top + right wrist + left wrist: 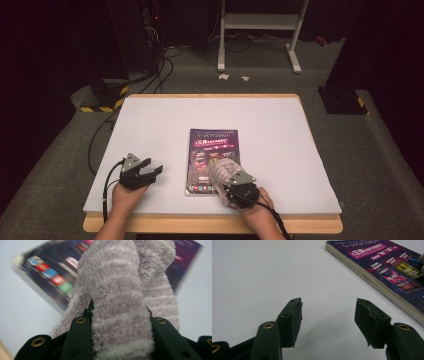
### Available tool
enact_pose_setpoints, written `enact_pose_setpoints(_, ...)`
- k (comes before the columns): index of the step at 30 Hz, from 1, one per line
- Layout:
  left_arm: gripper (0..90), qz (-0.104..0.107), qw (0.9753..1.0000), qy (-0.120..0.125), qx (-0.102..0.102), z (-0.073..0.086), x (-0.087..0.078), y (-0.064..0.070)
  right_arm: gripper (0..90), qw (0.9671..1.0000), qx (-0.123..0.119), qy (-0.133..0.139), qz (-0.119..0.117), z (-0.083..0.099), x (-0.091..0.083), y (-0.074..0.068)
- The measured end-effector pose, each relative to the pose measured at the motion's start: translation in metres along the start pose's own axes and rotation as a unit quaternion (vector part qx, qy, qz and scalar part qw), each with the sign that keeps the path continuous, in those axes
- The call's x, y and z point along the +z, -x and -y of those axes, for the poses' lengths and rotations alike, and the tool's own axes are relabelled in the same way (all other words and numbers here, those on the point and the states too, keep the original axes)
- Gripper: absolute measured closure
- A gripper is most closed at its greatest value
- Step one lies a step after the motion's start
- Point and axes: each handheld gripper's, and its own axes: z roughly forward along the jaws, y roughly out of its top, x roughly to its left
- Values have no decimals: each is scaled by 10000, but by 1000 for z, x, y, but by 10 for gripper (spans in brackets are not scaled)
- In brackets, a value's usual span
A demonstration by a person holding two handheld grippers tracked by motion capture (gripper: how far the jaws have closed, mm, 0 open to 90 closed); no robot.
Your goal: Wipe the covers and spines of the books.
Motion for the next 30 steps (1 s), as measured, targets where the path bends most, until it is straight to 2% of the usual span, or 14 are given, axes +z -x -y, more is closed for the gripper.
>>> enact_pose_setpoints(4, 389, 5, 10000, -1, -7, 0, 0, 0, 665, 9993, -252, 20, -284, -18, 15, -24)
enact_pose_setpoints(8, 389, 6, 10000, -15, -15, 0, 0, 0, 664, 9969, -516, 50, -585, -35, 28, -50)
enact_pose_setpoints(9, 389, 6, 10000, -15, -15, 0, 0, 0, 664, 9969, -516, 50, -585, -35, 28, -50)
enact_pose_setpoints(10, 389, 3, 10000, -17, -16, 0, 0, 0, 664, 9955, -666, 60, -678, -43, 33, -63)
enact_pose_setpoints(14, 389, 5, 10000, -19, -18, 0, 0, 0, 663, 9944, -738, 61, -755, -50, 39, -71)
enact_pose_setpoints(18, 389, 3, 10000, -18, -19, 0, 0, 0, 659, 9954, -644, 38, -715, -48, 39, -64)
enact_pose_setpoints(21, 389, -1, 10000, -14, -20, 0, 0, 0, 659, 9968, -518, 34, -609, -45, 38, -52)
enact_pose_setpoints(26, 388, -7, 10000, -15, -19, 0, 0, 0, 660, 9994, -123, -7, -337, -31, 31, -20)
enact_pose_setpoints(30, 389, -14, 10000, -16, -15, 0, 0, 0, 660, 9998, 201, -33, -50, -15, 20, 11)
